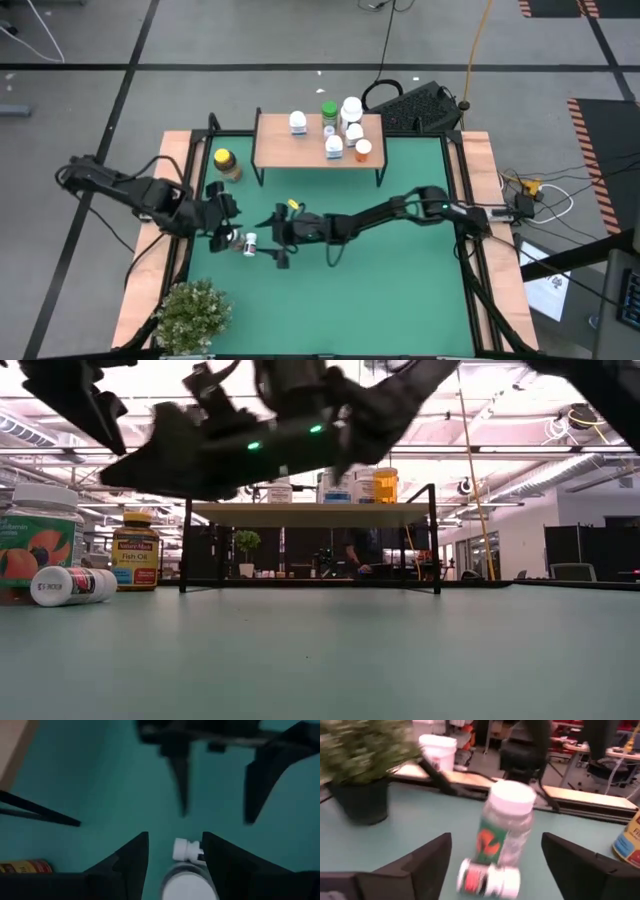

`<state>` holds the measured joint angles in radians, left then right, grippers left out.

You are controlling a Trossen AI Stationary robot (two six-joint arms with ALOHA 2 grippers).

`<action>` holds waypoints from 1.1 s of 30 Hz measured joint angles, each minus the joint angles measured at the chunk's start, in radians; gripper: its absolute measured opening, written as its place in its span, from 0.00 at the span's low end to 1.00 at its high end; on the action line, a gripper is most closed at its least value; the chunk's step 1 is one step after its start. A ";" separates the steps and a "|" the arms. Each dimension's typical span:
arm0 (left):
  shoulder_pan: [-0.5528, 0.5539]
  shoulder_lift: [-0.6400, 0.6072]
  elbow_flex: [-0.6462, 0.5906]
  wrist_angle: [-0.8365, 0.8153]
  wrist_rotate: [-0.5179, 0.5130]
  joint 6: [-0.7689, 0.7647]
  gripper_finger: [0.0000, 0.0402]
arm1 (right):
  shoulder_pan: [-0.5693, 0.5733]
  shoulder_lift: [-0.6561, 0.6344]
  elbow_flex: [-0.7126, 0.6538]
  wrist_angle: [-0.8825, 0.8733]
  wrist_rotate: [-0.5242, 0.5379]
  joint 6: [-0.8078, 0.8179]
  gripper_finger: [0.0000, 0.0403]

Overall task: Pick and place medicine bottles onto shelf by color
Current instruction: Put the white green medicine bottle on the shelf

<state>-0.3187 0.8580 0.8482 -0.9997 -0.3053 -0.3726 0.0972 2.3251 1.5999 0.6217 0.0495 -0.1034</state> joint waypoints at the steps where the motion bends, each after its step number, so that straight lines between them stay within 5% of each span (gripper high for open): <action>1: -0.021 0.001 -0.002 -0.004 -0.015 -0.018 0.46 | -0.010 0.030 0.041 0.002 -0.002 0.015 0.78; 15: -0.122 -0.002 -0.002 -0.109 -0.200 -0.165 0.46 | -0.054 0.338 0.440 -0.076 -0.133 0.145 0.84; 21: -0.120 -0.002 -0.002 -0.100 -0.288 -0.178 0.46 | -0.060 0.402 0.536 -0.069 -0.132 0.146 0.84; 33: -0.116 -0.002 -0.002 -0.090 -0.304 -0.185 0.46 | -0.068 0.424 0.555 -0.061 -0.159 0.119 0.79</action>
<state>-0.4350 0.8562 0.8459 -1.0893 -0.6089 -0.5581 0.0288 2.7491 2.1551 0.5606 -0.1099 0.0154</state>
